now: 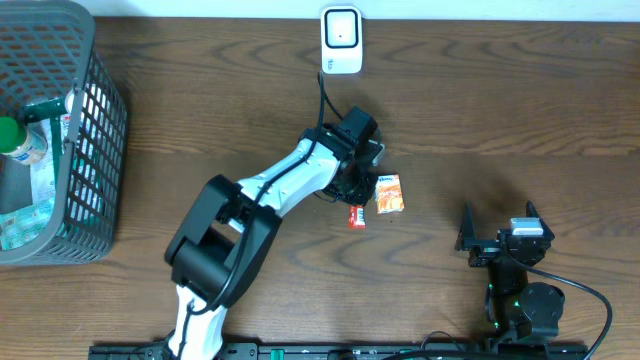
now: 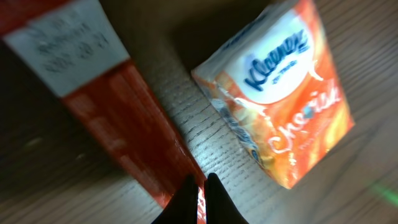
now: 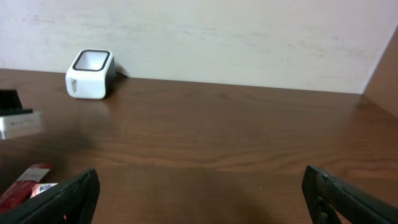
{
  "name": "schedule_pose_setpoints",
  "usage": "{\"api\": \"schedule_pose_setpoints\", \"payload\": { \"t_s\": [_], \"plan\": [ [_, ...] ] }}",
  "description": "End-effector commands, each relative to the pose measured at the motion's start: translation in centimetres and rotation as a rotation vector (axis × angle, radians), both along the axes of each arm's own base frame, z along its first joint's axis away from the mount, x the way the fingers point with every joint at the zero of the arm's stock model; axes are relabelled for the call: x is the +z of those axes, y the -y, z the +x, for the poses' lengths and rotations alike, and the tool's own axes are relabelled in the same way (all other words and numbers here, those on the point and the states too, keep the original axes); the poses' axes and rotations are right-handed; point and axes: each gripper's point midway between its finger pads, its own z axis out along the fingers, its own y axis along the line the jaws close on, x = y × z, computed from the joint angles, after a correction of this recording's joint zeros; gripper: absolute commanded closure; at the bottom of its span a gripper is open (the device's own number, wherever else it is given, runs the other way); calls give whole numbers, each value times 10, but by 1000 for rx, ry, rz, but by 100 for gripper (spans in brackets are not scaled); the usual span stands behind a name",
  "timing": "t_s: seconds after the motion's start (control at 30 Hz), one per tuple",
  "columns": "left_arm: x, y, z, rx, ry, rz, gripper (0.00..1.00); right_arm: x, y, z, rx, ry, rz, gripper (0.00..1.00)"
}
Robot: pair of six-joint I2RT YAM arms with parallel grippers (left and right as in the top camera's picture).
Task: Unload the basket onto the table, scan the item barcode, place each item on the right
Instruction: 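Lower the red packet beside the Kleenex pack and open the left gripper, then move the left gripper back into the grey basket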
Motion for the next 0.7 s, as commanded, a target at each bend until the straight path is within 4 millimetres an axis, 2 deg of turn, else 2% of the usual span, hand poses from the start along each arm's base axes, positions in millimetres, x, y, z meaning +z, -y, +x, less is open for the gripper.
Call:
{"api": "schedule_pose_setpoints", "payload": {
  "t_s": [0.0,0.27,0.47,0.67],
  "plan": [
    [42,0,16,19,122,-26,93,-1,2,0,-5,-2,-4,1],
    [99,-8,25,70,242,-70,91,-1,2,0,-5,-2,-4,1],
    [138,-32,30,146,320,-59,89,-1,2,0,-5,-2,-4,1],
    [188,-70,32,237,327,-53,93,-1,2,0,-5,-2,-4,1]
  ]
}}
